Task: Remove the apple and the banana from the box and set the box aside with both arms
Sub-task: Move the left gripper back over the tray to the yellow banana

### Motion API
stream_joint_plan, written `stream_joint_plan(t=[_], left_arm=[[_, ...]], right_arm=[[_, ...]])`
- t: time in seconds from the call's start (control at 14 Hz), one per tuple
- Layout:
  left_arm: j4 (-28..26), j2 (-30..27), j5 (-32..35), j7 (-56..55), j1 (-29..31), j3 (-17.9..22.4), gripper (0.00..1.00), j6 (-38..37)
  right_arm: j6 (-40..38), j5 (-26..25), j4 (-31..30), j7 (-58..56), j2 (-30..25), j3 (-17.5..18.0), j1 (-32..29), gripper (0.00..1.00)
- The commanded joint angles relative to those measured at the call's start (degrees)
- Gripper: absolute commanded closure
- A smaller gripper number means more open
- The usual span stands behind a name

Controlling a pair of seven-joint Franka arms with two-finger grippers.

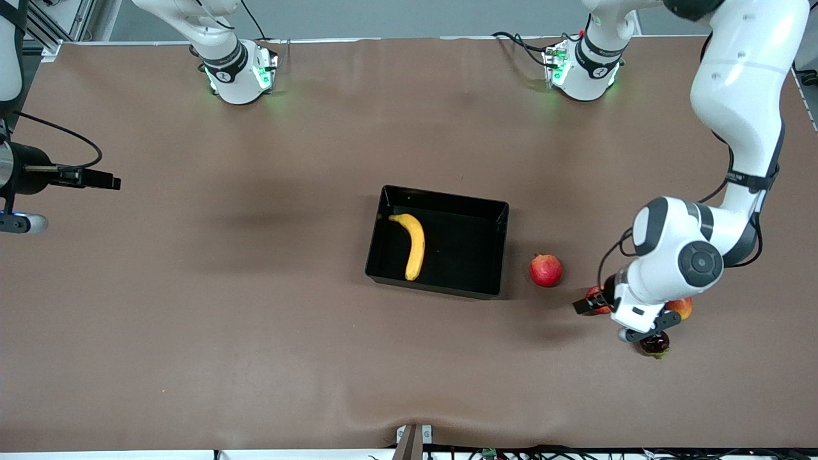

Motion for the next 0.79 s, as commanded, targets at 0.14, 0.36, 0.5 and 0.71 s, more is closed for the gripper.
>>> stream_joint_plan(t=[0.14, 0.36, 0.5, 0.71], left_arm=[[-0.7, -4.8, 1.2, -10.3, -7.5, -3.5, 0.0, -4.7], [1.8, -3.6, 1.2, -16.1, -16.8, -3.0, 0.0, -4.7], [6.1, -0.4, 1.0, -18.0, -21.8, -2.5, 0.0, -4.7], [11.1, 4.7, 0.9, -20.5, -29.2, 1.7, 0.0, -4.2]], right_arm=[[-1.3, -0.2, 0.9, -0.3, 0.7, 0.0, 1.8, 0.0], [-1.4, -0.4, 0.9, -0.4, 0.7, -0.1, 1.0, 0.0], [-1.4, -0.4, 0.9, -0.4, 0.8, -0.1, 1.0, 0.0], [-1.4, -0.4, 0.8, -0.4, 1.0, -0.1, 1.4, 0.0]])
